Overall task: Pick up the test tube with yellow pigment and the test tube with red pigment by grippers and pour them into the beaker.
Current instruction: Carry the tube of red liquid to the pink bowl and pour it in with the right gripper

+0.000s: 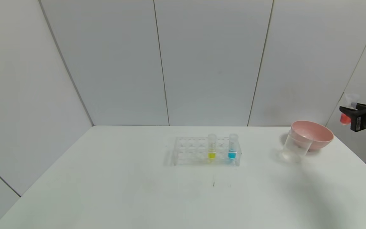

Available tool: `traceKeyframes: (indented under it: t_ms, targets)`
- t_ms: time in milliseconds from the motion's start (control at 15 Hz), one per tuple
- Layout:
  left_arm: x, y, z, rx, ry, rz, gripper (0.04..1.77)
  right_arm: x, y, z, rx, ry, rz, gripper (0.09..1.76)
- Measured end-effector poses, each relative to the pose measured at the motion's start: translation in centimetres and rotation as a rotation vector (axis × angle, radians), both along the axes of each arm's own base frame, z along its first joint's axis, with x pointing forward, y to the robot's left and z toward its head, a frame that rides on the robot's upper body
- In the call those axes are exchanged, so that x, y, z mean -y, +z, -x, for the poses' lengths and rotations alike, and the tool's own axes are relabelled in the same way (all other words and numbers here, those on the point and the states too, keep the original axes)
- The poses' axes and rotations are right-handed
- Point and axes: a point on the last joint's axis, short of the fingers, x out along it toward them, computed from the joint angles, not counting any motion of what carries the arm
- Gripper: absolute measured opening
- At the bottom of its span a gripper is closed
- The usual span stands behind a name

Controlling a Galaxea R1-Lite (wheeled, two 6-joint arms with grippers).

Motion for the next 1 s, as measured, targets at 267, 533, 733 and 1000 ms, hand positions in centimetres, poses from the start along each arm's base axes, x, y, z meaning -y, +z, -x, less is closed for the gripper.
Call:
traceKeyframes:
  t_ms: [267,533,733,1000]
  targets:
    - [0.0,0.0,0.0,0.0,0.0,0.0,1.76,0.5,-1.1,0.2,-0.016,0.058,0.152,0.5]
    - [0.0,0.0,0.0,0.0,0.0,0.0,1.76,0.5,-2.3,-0.1,-0.035,0.117,0.36,0.5]
    - [0.0,0.0,0.0,0.0,0.0,0.0,1.76,0.3,-3.2,-0.6,-0.047,0.153,0.504,0.5]
    - [0.0,0.0,0.0,0.0,0.0,0.0,1.76,-0.7,-3.9,-1.2,-0.049,0.2,0.603,0.5]
